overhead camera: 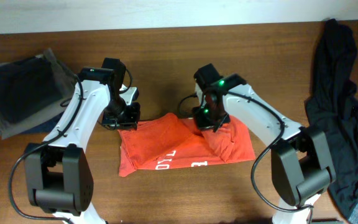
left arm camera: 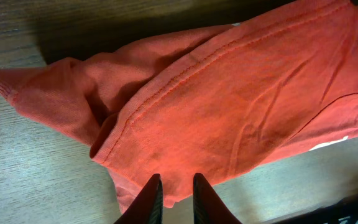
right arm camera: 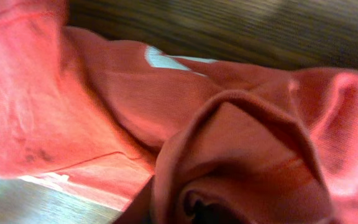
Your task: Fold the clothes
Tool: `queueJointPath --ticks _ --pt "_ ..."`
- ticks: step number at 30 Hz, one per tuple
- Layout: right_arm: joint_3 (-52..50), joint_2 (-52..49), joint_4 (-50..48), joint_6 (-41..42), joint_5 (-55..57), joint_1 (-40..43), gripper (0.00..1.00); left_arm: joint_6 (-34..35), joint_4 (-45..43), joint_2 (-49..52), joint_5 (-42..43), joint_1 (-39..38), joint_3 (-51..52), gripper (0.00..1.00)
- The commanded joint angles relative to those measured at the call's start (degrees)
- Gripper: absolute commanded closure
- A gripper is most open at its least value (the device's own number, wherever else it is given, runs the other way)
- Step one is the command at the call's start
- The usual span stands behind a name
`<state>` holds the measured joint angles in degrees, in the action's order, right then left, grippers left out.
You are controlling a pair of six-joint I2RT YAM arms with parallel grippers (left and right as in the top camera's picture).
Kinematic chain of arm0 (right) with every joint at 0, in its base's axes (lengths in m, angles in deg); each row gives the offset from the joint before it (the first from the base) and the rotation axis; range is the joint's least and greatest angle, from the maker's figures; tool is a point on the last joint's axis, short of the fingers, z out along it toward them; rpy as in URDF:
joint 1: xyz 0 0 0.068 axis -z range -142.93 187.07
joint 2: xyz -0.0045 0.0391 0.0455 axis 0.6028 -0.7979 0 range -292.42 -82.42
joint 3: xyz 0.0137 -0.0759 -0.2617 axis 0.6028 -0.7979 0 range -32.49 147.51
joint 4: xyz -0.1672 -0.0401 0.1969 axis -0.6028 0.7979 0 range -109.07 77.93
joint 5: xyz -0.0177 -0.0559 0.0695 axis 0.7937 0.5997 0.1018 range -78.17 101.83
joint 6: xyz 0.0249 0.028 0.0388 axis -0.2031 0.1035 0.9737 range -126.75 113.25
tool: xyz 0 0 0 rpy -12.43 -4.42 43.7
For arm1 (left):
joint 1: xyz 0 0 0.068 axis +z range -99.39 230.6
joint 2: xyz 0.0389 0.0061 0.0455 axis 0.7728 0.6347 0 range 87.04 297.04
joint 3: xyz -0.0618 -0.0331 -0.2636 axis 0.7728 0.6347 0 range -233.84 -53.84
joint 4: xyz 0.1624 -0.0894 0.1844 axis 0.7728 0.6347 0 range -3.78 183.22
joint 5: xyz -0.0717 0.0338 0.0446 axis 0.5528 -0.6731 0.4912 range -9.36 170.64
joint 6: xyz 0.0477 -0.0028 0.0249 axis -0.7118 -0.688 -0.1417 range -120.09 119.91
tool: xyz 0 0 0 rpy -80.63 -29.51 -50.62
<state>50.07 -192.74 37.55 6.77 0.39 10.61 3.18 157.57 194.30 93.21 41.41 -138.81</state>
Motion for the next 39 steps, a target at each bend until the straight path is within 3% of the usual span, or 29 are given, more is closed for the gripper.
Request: queueJointPath --ticks 1,3,6,13,15,23,31,39 --pt "-0.4 0.2 -1.2 1.0 -0.2 -1.5 0.57 -0.1 0.1 -1.3 -0.3 -0.1 -1.1 0.83" --pt "-0.4 0.2 -2.1 1.0 -1.9 -1.8 0.43 0.0 0.1 -1.3 -0.3 -0.2 -1.1 0.82" --pt "-0.4 0.2 -4.5 0.3 -5.1 -1.8 0.39 0.0 0.1 -1.3 -0.3 -0.2 -1.1 0.82" --pt "4.3 1.3 -2.8 -2.5 -5.2 -0.5 0.41 0.0 0.3 -1.3 -0.3 -0.2 -1.1 0.82" --pt "6.5 2.1 1.3 -2.2 -1.0 0.5 0.46 0.0 0.7 -1.3 -0.3 -0.2 -1.1 0.82" --pt "7.2 2.9 15.1 5.1 14.2 6.4 0.46 0.0 1.2 -1.3 -0.2 -0.2 -1.1 0.82" --pt "-1.5 2.8 12.4 5.5 14.0 8.5 0.47 0.0 1.5 -1.3 -0.2 -0.2 -1.1 0.82" --pt "-10.9 2.8 3.9 5.4 6.2 7.6 0.48 0.0 1.6 -1.3 -0.2 -0.2 -1.1 0.82"
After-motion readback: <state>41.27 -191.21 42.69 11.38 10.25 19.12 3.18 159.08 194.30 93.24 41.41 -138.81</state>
